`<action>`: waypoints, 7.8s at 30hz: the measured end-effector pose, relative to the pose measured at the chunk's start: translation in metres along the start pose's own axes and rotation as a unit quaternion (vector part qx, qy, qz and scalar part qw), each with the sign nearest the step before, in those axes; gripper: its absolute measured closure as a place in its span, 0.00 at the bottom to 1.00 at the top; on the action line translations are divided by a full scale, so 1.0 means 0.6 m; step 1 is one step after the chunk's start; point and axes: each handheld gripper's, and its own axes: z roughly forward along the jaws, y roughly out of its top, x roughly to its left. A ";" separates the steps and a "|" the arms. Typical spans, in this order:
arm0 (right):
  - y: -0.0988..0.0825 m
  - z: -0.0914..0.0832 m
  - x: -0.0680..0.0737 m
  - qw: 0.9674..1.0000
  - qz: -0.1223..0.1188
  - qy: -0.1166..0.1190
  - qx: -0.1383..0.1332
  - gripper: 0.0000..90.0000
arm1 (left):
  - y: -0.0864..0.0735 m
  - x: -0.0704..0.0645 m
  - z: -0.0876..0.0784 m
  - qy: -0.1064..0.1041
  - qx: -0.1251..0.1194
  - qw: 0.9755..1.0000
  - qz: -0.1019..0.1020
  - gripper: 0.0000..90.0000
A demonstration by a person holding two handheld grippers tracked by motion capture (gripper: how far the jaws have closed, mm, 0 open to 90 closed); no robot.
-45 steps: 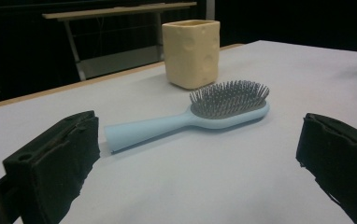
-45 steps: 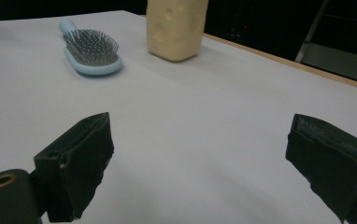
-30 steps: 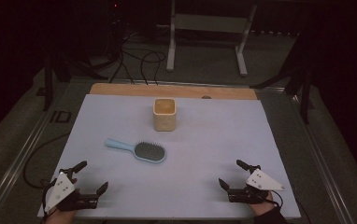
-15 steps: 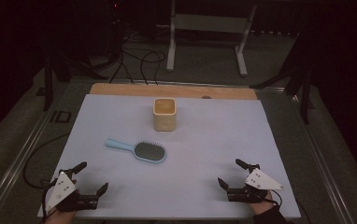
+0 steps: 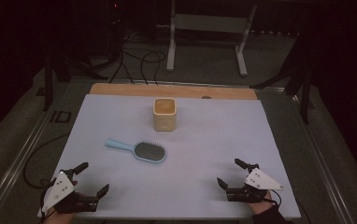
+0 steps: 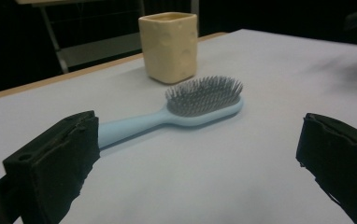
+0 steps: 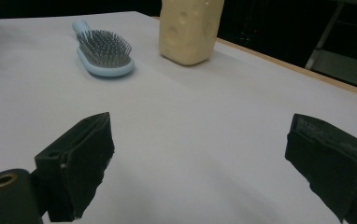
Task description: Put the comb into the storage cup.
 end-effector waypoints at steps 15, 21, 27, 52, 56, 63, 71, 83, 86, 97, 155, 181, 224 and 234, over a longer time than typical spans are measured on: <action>0.002 0.001 0.002 1.000 0.003 0.000 -0.003 0.08 | 0.064 0.008 -0.010 0.006 0.007 1.000 0.019 0.00; 0.003 0.001 0.002 1.000 0.001 0.002 -0.005 0.08 | 0.087 0.021 -0.007 0.015 0.011 1.000 0.022 0.00; 0.003 0.002 0.003 1.000 0.000 0.003 -0.006 0.08 | 0.104 0.033 0.001 0.012 0.017 1.000 0.023 0.00; 0.003 0.003 0.003 1.000 0.005 0.008 -0.006 0.08 | 0.141 0.073 0.061 0.008 0.086 0.996 0.005 0.00; 0.004 0.003 0.003 1.000 0.004 0.009 -0.006 0.08 | 0.144 0.085 0.068 0.014 0.090 0.996 0.000 0.00; 0.004 0.004 0.004 1.000 0.003 0.010 -0.005 0.08 | 0.146 0.099 0.085 0.023 0.104 0.994 0.006 0.00; 0.003 0.005 0.004 1.000 0.002 0.012 -0.004 0.08 | 0.137 0.118 0.114 0.030 0.123 0.992 -0.001 0.00; 0.003 0.005 0.005 1.000 0.003 0.014 -0.006 0.08 | 0.123 0.135 0.163 0.036 0.140 0.989 -0.005 0.00; 0.003 0.005 0.005 1.000 0.003 0.014 -0.006 0.08 | 0.120 0.136 0.171 0.038 0.146 0.989 -0.004 0.00; 0.003 0.007 0.005 1.000 0.004 0.016 -0.006 0.08 | 0.106 0.151 0.188 0.045 0.155 0.987 -0.001 0.16; 0.002 0.008 0.005 1.000 0.006 0.024 -0.005 0.08 | 0.048 0.184 0.282 0.055 0.316 0.947 0.019 1.00; 0.003 0.008 0.006 1.000 0.011 0.022 -0.005 0.08 | 0.033 0.152 0.229 0.019 0.349 0.936 0.030 1.00; 0.004 0.009 0.008 1.000 0.007 0.023 -0.003 0.08 | 0.030 0.050 0.153 -0.039 0.382 0.923 0.026 1.00; 0.005 0.008 0.009 1.000 0.007 0.023 -0.005 0.08 | 0.033 0.030 0.148 -0.052 0.393 0.918 0.021 1.00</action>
